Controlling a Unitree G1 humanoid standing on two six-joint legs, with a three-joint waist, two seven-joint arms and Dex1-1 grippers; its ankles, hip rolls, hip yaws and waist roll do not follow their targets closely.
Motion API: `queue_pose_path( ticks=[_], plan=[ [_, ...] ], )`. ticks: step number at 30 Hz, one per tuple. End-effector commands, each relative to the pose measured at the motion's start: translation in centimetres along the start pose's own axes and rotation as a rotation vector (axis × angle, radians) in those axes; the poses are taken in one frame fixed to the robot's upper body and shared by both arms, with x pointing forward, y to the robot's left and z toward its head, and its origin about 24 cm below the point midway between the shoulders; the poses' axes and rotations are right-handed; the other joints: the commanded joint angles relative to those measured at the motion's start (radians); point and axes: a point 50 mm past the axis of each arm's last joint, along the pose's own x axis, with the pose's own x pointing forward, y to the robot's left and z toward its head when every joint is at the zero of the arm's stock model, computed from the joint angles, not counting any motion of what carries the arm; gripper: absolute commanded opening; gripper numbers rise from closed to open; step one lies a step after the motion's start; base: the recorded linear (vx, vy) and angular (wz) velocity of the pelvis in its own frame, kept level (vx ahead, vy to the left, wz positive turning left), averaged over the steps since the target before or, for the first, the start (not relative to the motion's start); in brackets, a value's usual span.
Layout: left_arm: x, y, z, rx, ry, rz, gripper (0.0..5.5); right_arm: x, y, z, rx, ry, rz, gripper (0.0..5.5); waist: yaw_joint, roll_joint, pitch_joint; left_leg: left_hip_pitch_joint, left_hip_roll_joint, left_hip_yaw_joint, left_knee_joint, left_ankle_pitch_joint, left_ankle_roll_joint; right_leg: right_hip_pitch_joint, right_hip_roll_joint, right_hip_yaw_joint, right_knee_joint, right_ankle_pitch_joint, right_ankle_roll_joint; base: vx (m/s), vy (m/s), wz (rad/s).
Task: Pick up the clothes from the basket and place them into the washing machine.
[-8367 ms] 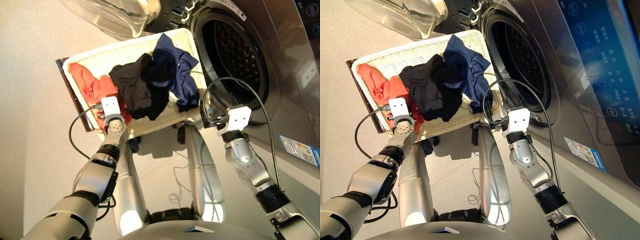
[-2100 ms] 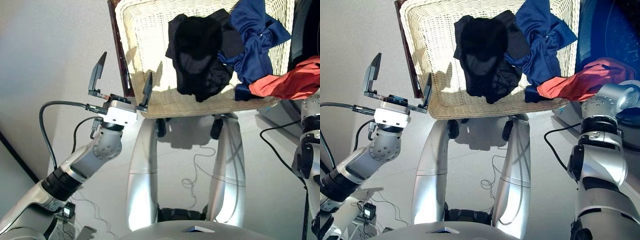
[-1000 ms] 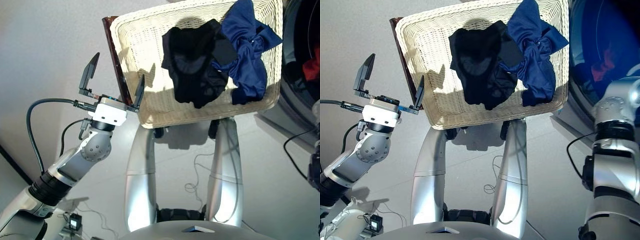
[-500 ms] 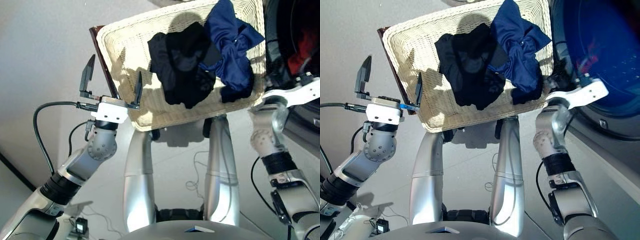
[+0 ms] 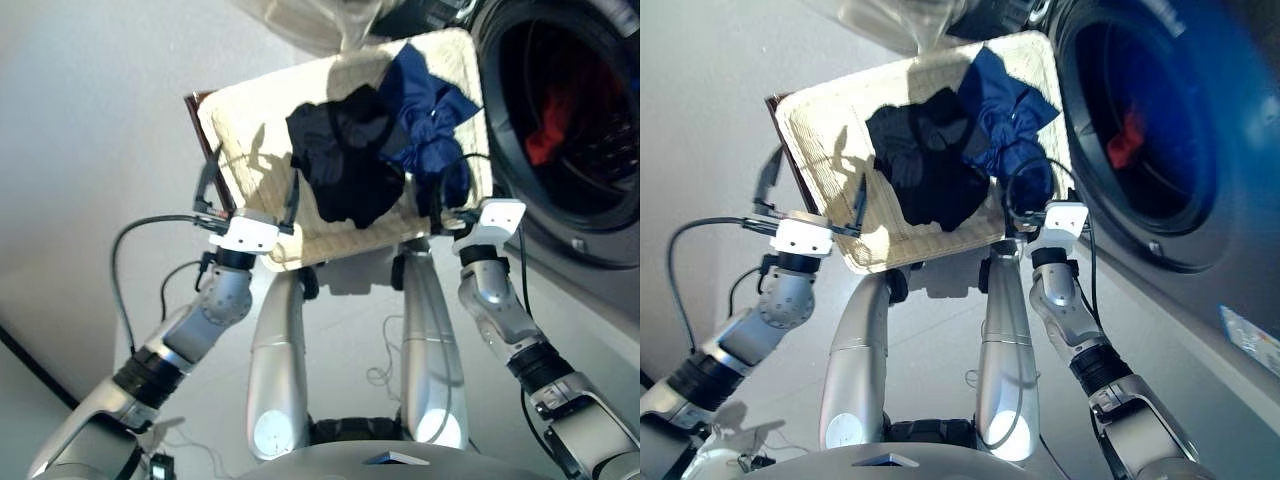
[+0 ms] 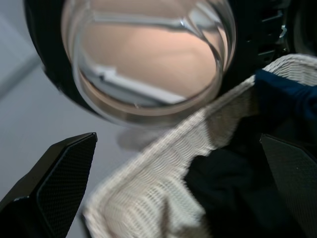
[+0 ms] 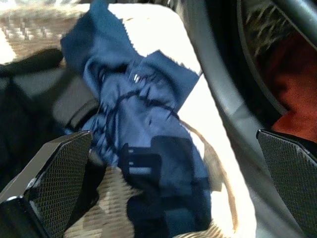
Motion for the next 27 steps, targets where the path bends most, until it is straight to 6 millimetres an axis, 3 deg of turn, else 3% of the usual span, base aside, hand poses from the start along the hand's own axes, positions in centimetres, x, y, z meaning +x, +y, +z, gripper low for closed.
queue_pose_path(
  ticks=[1, 3, 8, 16, 27],
  plan=[
    [0.1, -0.1, 0.0, -0.111, 0.008, -0.026, 5.50, -0.6, 0.6, 0.6, 0.011, -0.033, 0.044, 5.50, 0.011, -0.024, -0.011, 0.105, -0.003, -0.064, -0.224, 0.168, -0.080, 0.101, -0.009, -0.042, -0.072, 0.021, 0.089, 0.063, -0.053, -0.122],
    [0.2, -0.3, -1.1, -0.137, 0.073, -0.013, 5.50, -1.0, 0.7, 0.8, 0.064, -0.027, 0.042, 5.50, 0.007, -0.034, -0.018, 0.155, -0.006, -0.062, -0.266, 0.184, -0.085, 0.141, -0.004, -0.046, -0.093, 0.024, 0.087, 0.058, -0.030, -0.075],
    [0.6, -1.9, -3.0, -0.263, 0.193, 0.054, 5.50, -1.0, 1.8, 3.6, 0.034, -0.169, 0.063, 5.50, -0.003, -0.044, -0.035, 0.227, -0.008, -0.063, -0.301, 0.196, -0.095, 0.222, 0.003, -0.055, -0.133, 0.021, 0.078, 0.032, -0.019, -0.028],
    [4.1, -3.9, -1.0, -0.321, 0.119, 0.006, 5.50, -1.0, 5.2, 10.4, 0.033, -0.494, 0.206, 5.50, -0.019, -0.063, -0.048, 0.232, 0.001, -0.057, -0.285, 0.189, -0.104, 0.220, 0.010, -0.049, -0.118, 0.015, 0.080, 0.000, 0.000, 0.000],
    [7.5, -7.4, -0.1, -0.378, 0.205, 0.009, 5.50, -0.9, 10.8, 16.2, 0.134, -0.693, 0.408, 5.50, -0.028, -0.080, -0.021, 0.145, 0.018, -0.066, -0.225, 0.187, -0.115, 0.154, 0.017, -0.046, -0.083, 0.008, 0.076, -0.005, -0.004, 0.001]
  ],
)
